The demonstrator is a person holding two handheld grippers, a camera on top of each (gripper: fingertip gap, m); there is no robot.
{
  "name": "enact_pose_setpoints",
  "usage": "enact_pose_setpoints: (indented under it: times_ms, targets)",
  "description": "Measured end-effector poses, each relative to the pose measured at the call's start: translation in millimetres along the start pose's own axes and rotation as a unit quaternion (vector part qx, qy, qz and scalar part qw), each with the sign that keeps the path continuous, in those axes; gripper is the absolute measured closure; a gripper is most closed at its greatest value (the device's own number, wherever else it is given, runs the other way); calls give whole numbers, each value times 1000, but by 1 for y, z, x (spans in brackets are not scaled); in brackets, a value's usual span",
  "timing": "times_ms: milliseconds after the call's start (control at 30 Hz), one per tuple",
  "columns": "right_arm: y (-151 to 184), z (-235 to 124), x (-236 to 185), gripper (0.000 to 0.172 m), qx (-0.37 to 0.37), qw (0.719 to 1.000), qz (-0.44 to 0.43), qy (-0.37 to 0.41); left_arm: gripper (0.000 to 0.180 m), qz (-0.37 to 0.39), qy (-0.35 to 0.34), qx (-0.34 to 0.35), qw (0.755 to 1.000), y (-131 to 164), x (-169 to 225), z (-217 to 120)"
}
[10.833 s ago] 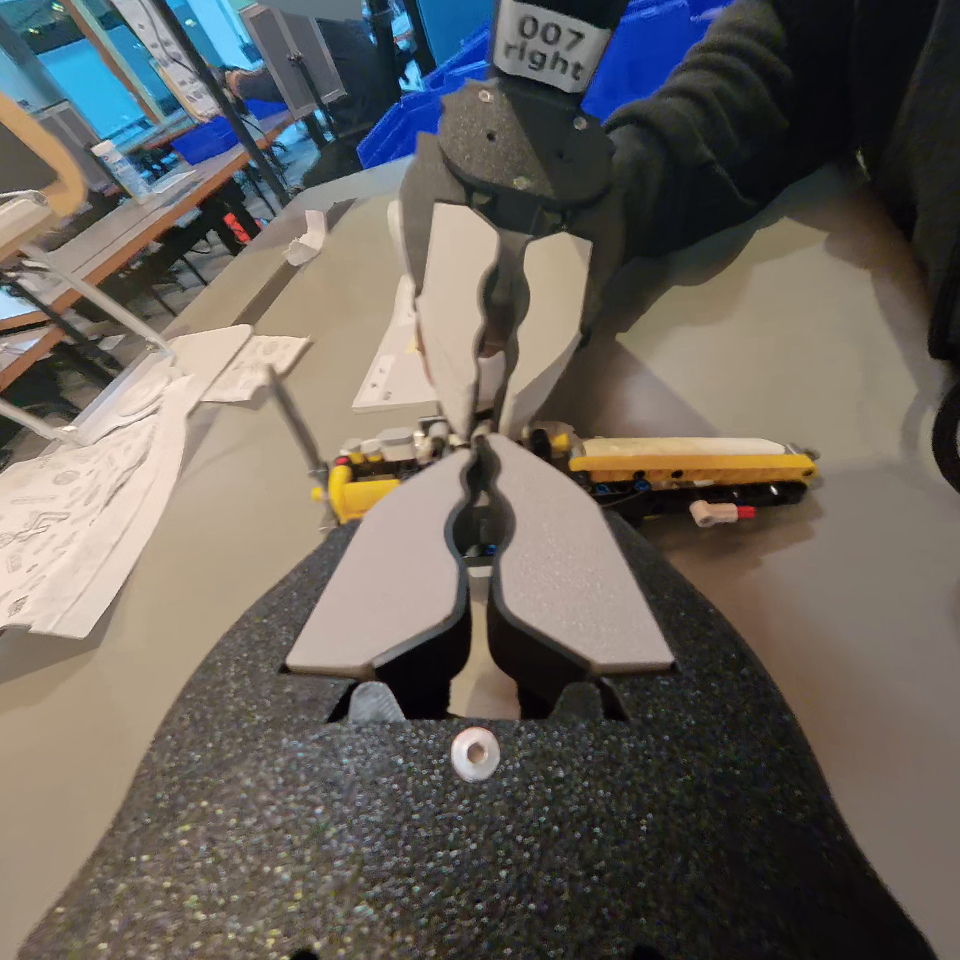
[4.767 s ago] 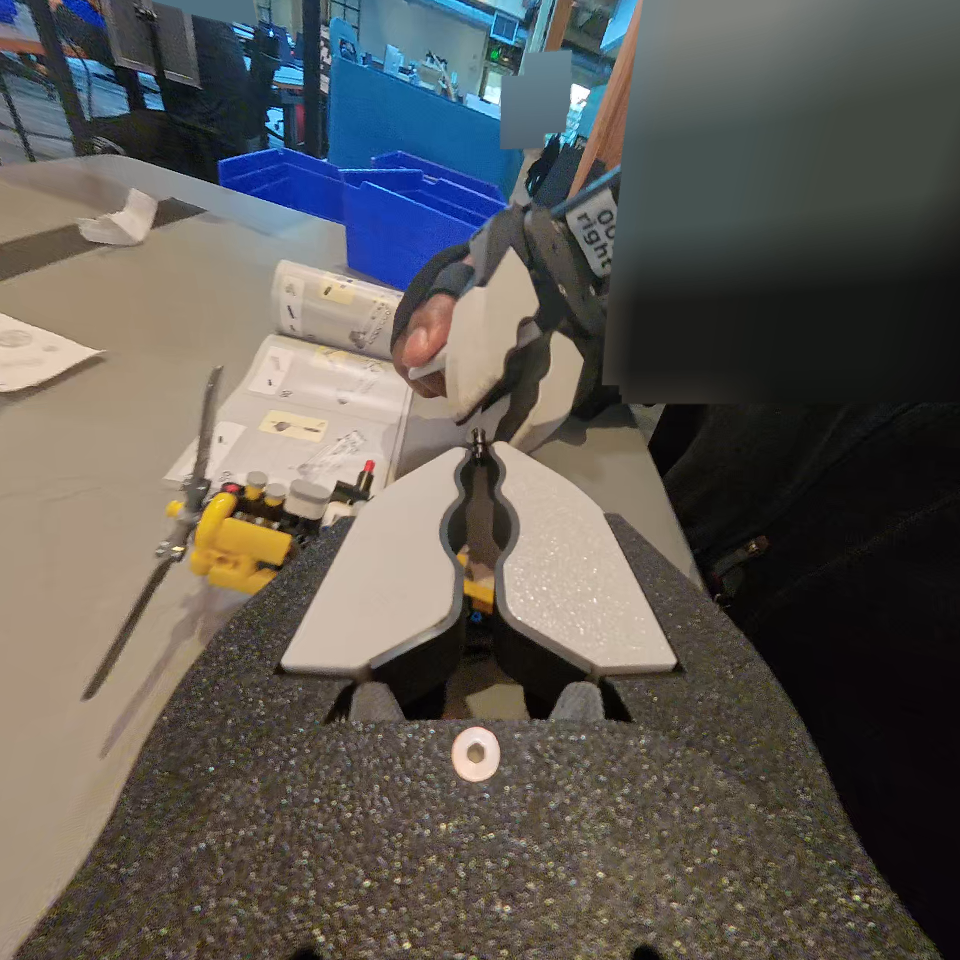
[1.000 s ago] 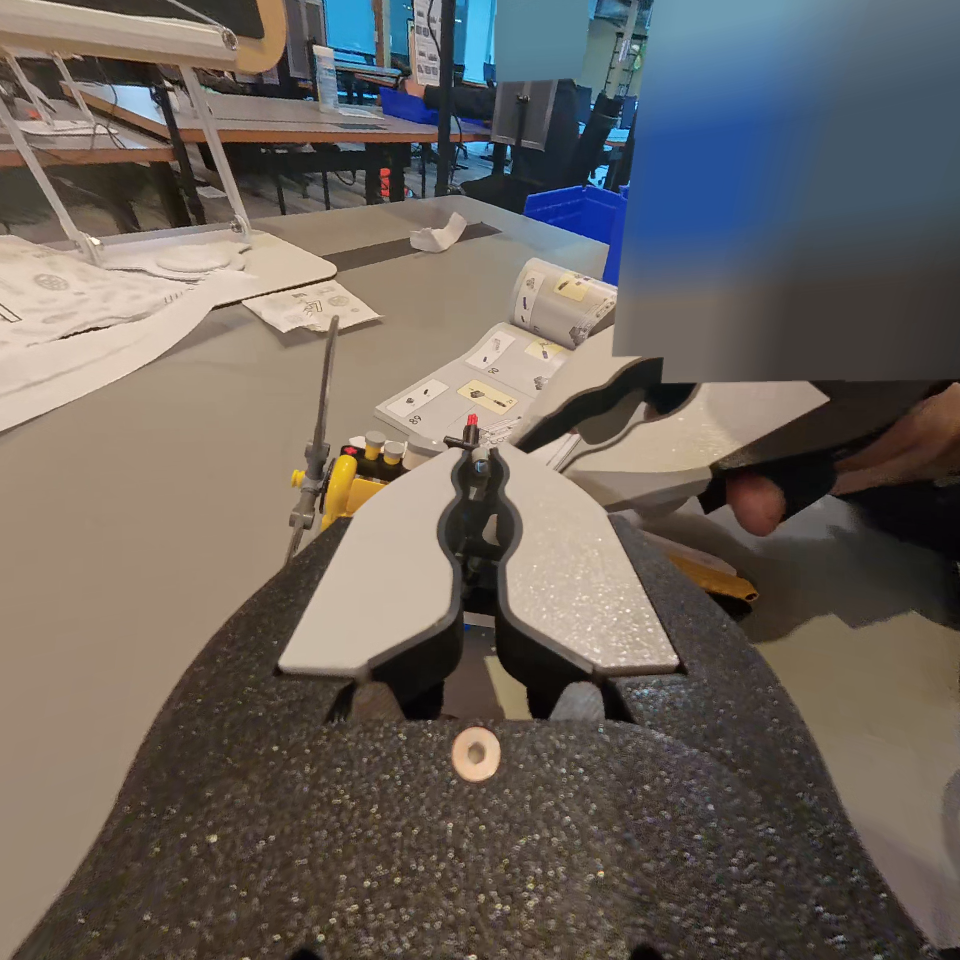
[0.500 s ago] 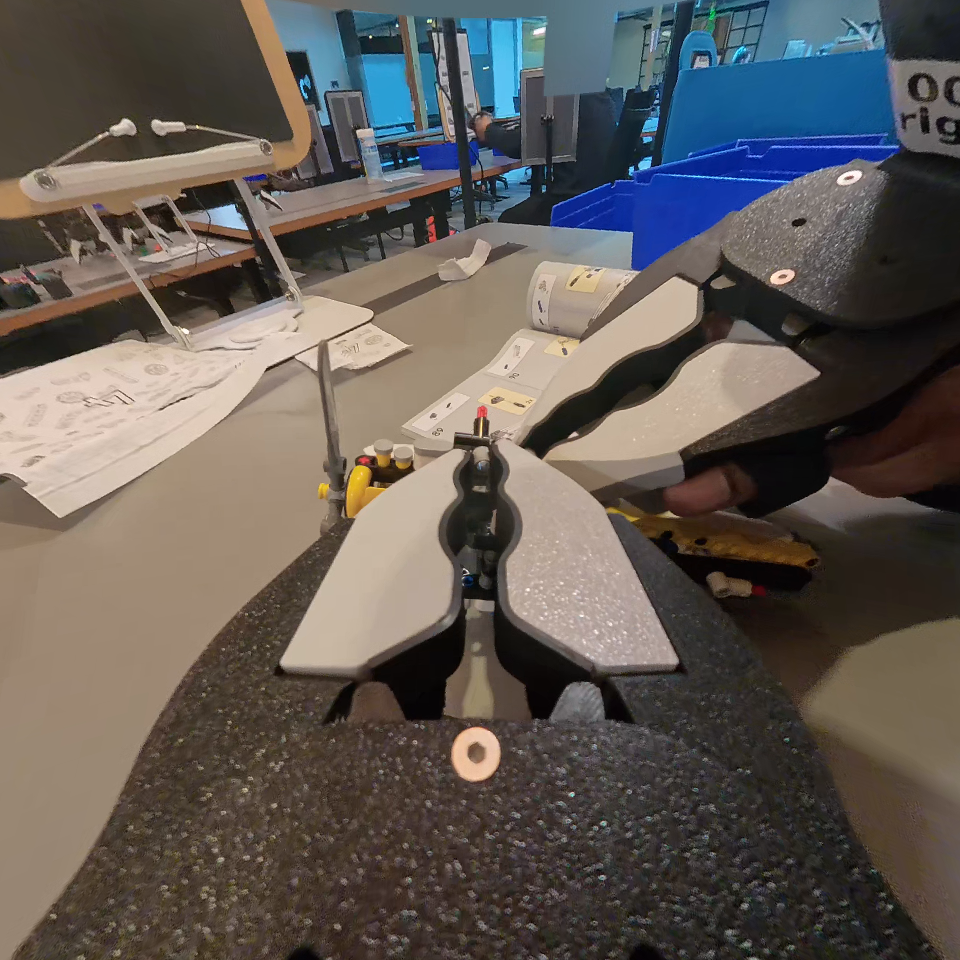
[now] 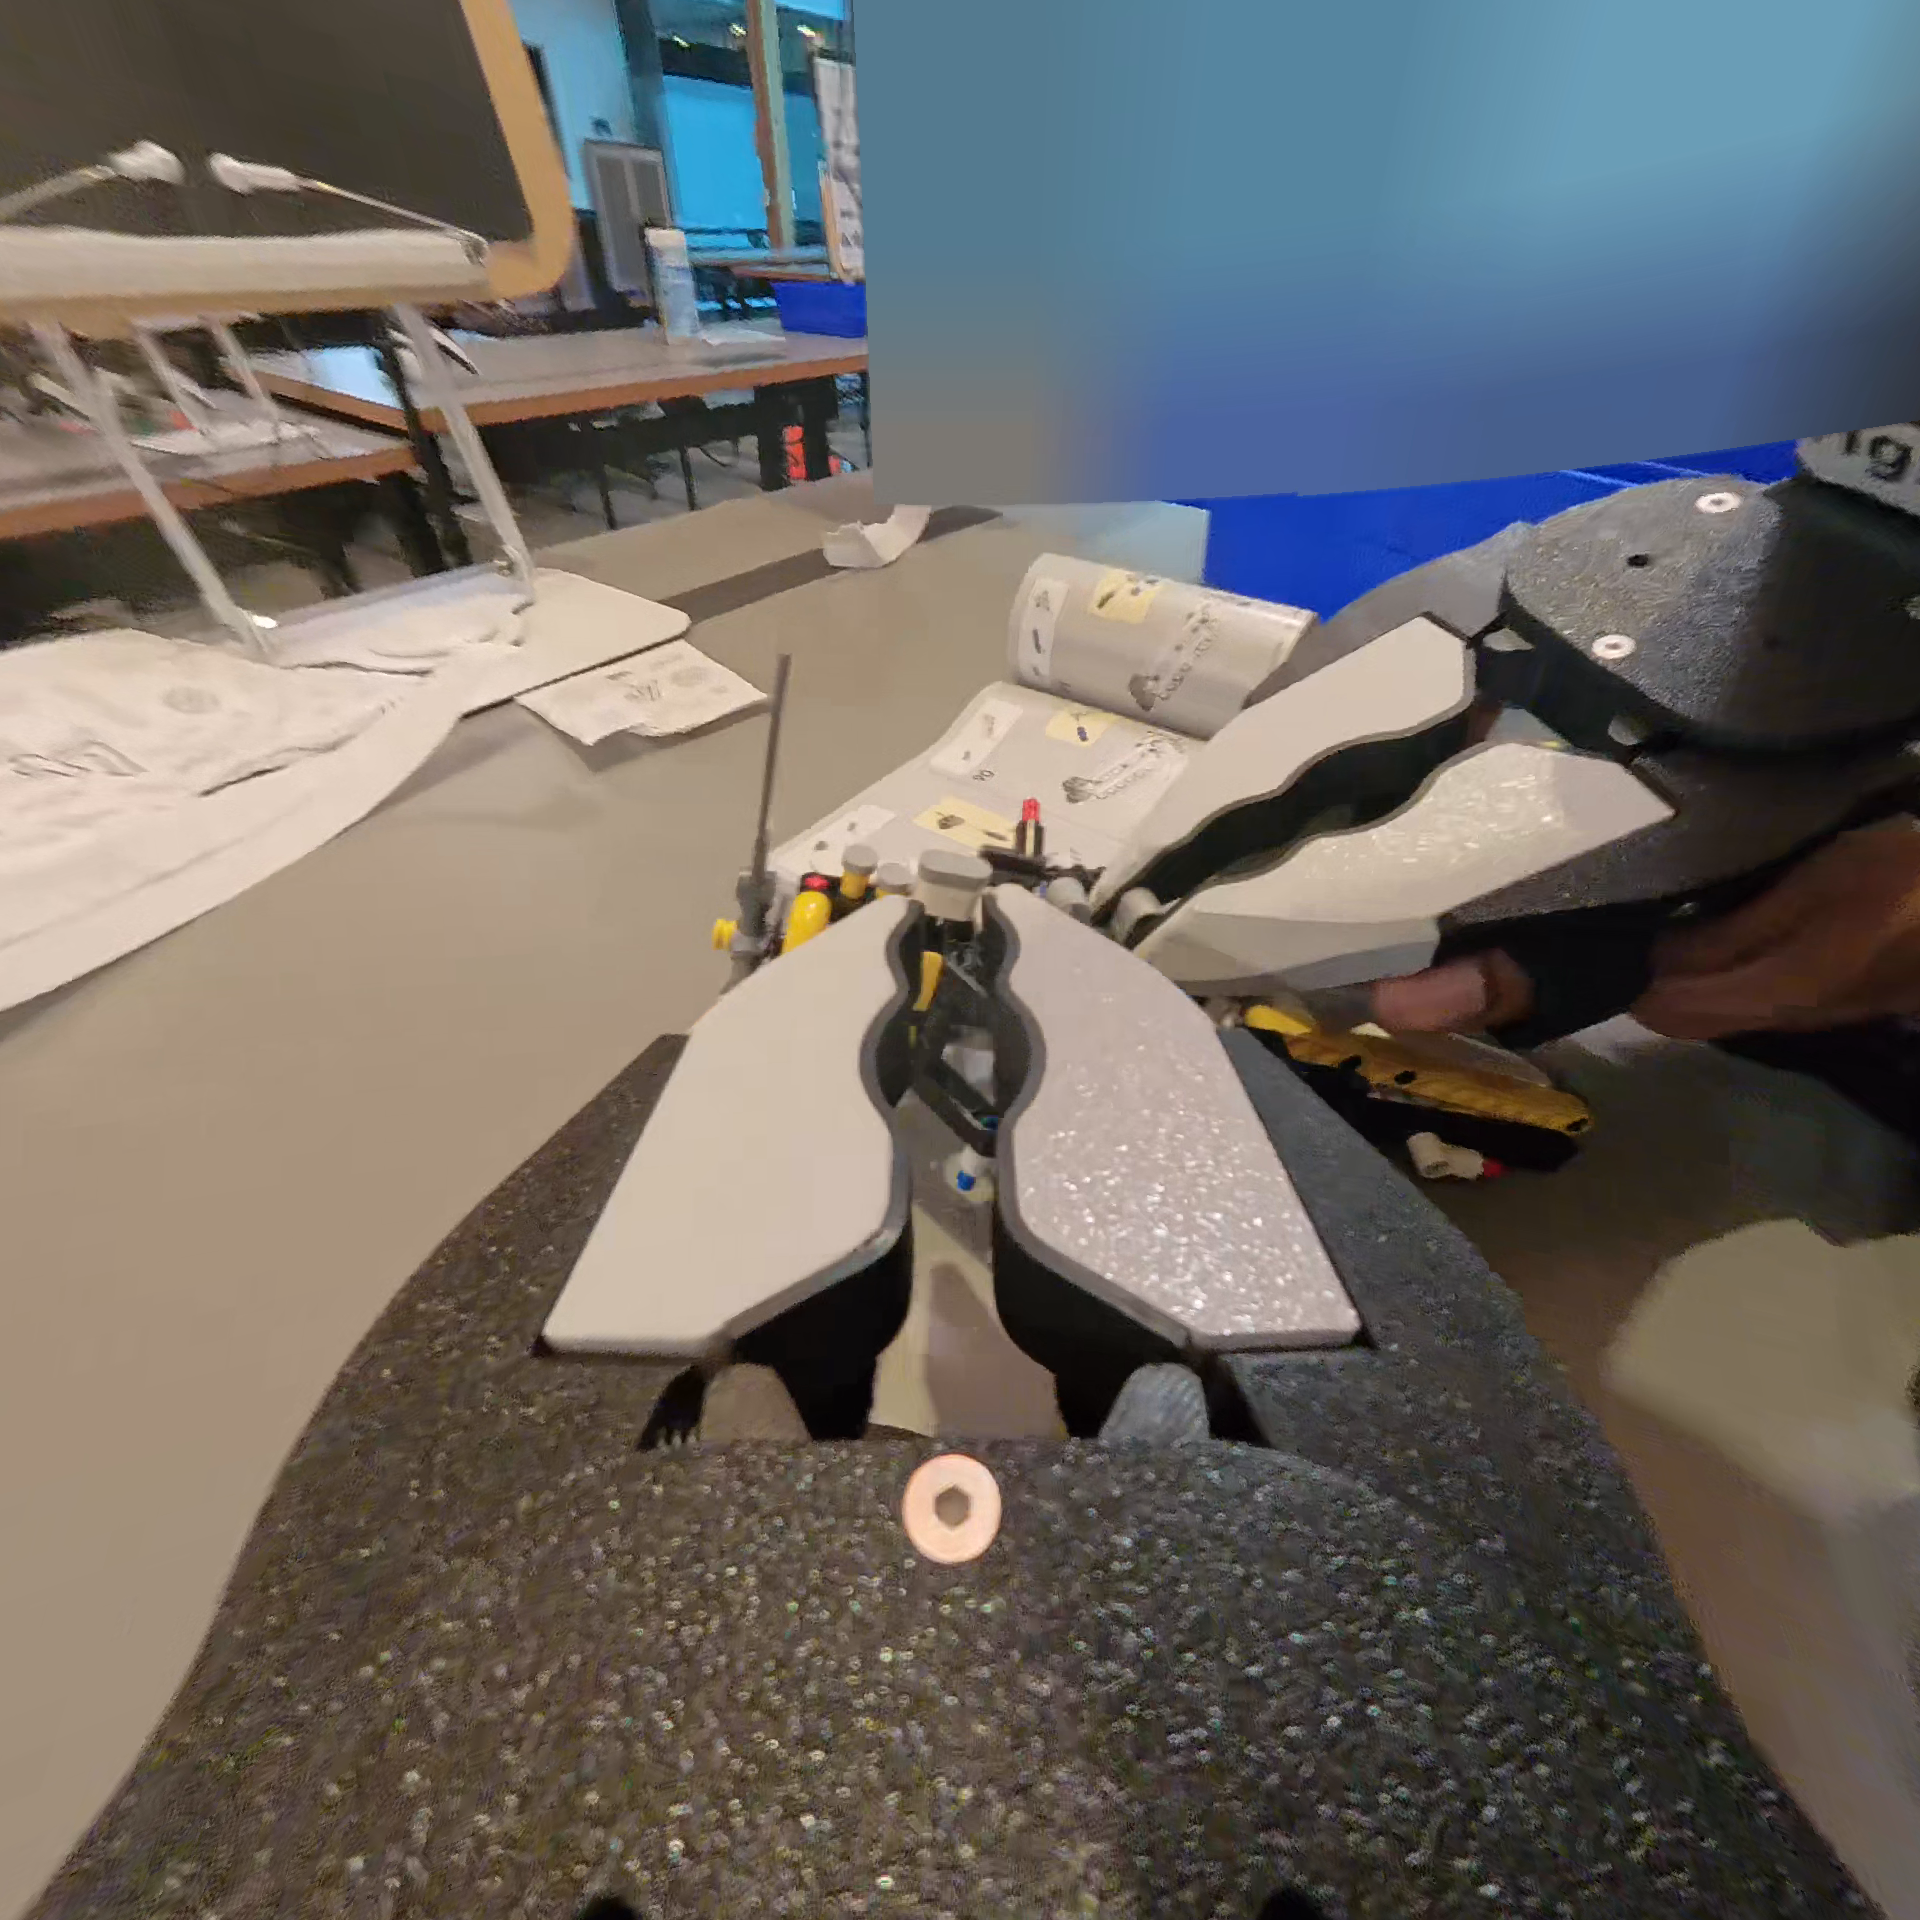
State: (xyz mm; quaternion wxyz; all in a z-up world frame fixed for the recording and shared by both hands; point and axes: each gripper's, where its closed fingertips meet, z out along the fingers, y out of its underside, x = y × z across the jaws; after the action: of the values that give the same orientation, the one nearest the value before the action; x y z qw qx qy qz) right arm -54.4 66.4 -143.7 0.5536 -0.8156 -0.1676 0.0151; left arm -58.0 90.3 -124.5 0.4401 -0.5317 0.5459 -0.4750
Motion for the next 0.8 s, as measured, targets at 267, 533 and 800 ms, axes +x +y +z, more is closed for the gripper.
enact_pose_setpoints:
  times_ms: [267, 533, 800]
  targets:
    - [-2, -4, -17, 164, 17, 996, -33, -79, 156, 56, 140, -48, 987, -2, 21, -1]
    - [2, -21, -39, 164, 36, 976, -73, -203, 161, 118, 322, -61, 937, 7, 54, -30]
    - [6, -31, -43, 163, 36, 965, -85, -247, 167, 211, 305, -96, 924, 20, 63, -27]
